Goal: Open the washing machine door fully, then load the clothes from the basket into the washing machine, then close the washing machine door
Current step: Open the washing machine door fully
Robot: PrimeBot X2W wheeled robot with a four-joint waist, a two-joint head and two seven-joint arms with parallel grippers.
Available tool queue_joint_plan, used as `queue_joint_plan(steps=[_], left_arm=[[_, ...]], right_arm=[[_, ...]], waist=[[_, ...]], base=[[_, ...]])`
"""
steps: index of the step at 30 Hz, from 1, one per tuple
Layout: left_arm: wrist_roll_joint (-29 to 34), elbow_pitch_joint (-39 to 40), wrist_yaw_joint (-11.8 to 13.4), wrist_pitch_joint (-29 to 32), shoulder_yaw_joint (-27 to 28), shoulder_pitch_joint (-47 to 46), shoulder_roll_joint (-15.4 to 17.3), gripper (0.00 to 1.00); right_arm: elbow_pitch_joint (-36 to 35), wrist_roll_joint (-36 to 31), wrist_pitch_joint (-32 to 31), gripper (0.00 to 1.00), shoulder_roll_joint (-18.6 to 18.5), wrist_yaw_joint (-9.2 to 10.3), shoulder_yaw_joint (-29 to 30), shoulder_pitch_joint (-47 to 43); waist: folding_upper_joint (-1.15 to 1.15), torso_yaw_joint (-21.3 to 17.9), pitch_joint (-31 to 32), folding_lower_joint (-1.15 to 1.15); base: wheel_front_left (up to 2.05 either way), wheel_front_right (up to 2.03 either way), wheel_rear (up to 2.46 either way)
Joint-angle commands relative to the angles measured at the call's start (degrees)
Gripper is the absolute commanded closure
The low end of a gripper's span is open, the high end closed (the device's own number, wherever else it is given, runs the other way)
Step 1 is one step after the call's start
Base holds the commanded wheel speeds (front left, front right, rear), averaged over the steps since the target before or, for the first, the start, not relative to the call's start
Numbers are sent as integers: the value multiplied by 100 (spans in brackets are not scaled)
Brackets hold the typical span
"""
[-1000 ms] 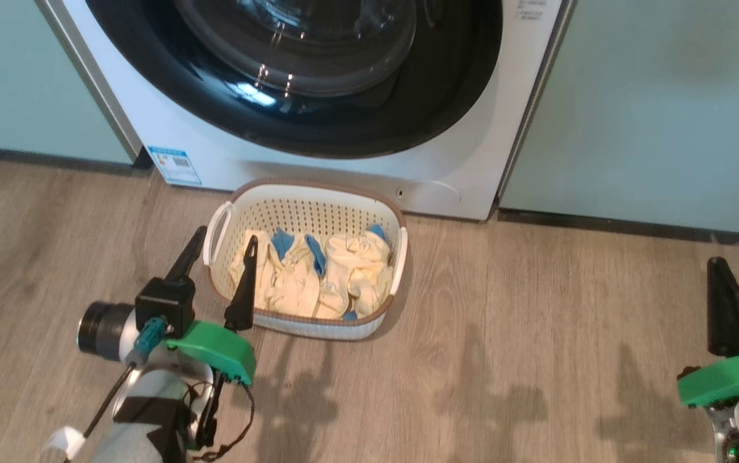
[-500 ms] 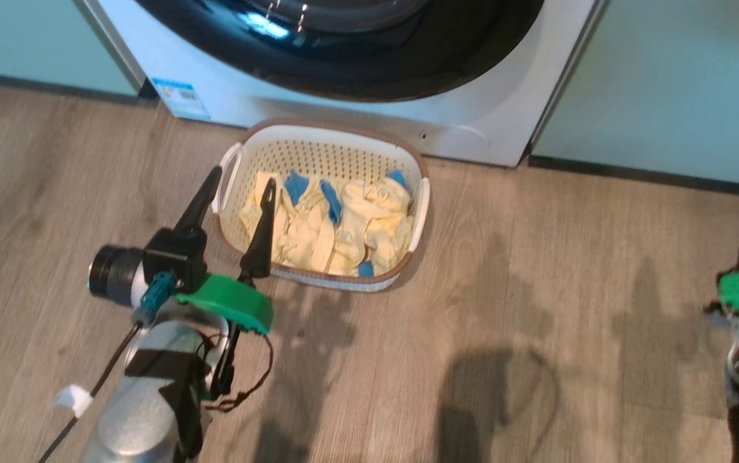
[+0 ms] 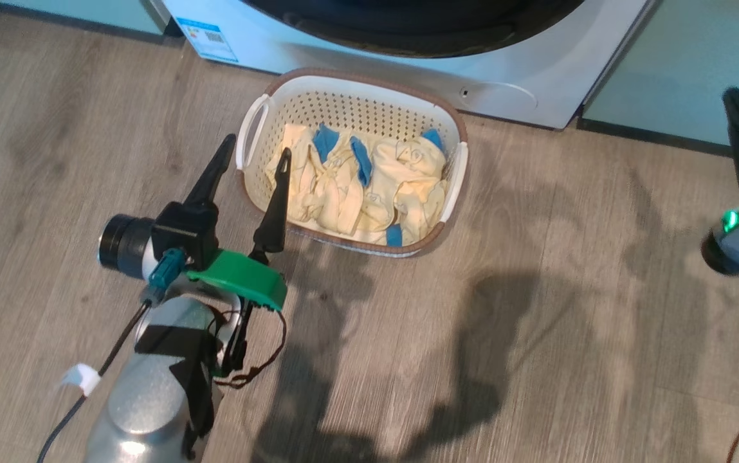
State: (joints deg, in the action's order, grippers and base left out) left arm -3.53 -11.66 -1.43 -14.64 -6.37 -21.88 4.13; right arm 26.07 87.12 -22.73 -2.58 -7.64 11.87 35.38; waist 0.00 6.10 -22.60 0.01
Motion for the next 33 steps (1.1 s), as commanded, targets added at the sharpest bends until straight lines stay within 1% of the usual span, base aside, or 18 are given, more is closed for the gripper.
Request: queue_joint_plan(steps=[1, 6, 11, 17, 23, 33], left_arm=[[48, 225, -23, -36, 136, -249, 79, 0], [67, 235, -41, -36, 114, -339, 57, 0], [73, 237, -61, -36, 72, -394, 27, 0], [76, 235, -86, -36, 6, -471, -9, 0], [64, 240, -110, -36, -76, -523, -43, 0], [37, 239, -131, -36, -216, -571, -84, 0]], right_arm=[[-146, 127, -154, 100, -31, 15, -74, 315], [269, 723, -982, 100, -123, 15, -124, 885], [644, 970, -1387, 100, -320, 15, -211, 1409], [1083, 1045, -1471, 100, -486, 15, -355, 2114], [1454, 1020, -1382, 100, -550, 15, -510, 2784], [2092, 945, -1211, 100, -670, 15, -667, 3610]], waist=[[0, 41, -62, -1], [0, 107, -194, -1], [0, 160, -295, -1], [0, 234, -413, -1], [0, 332, -488, -1], [0, 549, -599, -1]], base=[[0, 0, 0], [0, 0, 0], [0, 0, 0], [0, 0, 0], [0, 0, 0], [0, 0, 0]])
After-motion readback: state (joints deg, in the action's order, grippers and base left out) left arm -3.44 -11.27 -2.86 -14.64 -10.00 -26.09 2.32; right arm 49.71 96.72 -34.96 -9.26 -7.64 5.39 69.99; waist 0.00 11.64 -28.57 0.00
